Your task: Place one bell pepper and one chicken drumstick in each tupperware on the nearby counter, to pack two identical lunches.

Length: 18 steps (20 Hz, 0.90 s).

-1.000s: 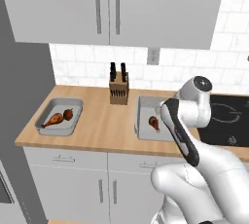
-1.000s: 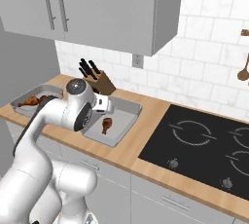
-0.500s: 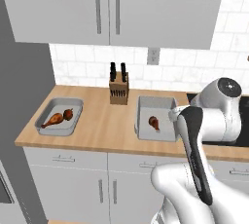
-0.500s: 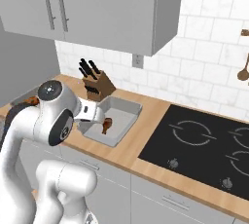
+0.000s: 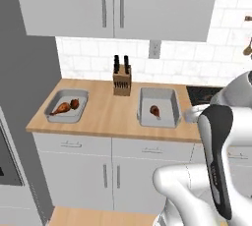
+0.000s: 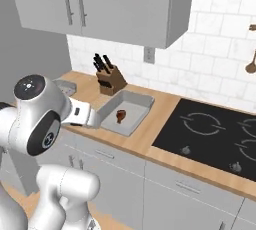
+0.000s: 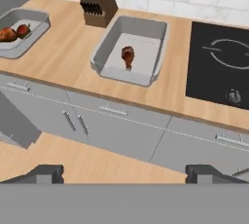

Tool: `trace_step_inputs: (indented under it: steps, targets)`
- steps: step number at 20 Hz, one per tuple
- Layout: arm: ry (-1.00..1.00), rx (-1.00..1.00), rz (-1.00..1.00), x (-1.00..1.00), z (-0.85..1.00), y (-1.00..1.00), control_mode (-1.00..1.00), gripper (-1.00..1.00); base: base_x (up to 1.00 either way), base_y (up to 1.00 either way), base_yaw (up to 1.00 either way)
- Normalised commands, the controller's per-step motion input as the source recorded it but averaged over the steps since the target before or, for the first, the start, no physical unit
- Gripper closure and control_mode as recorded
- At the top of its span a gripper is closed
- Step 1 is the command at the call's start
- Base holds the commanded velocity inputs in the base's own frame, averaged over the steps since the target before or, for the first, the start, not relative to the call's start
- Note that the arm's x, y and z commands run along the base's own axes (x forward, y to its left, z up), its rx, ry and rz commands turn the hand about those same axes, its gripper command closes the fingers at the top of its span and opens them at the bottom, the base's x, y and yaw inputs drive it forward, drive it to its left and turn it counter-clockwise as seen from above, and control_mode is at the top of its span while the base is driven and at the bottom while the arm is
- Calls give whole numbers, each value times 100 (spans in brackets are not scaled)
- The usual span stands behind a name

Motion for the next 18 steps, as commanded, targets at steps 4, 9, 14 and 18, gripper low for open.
trace_step_inputs:
  steps: [4, 9, 14, 18]
  targets:
    - [0, 0, 0, 0, 0, 0, 100, -100, -89, 53, 14]
    - [0, 0, 0, 0, 0, 0, 100, -100, -17, 79, 68]
    - [0, 0, 0, 0, 0, 0, 100, -100, 0, 26, 100]
    - [0, 0, 0, 0, 0, 0, 100, -100, 0, 14, 100]
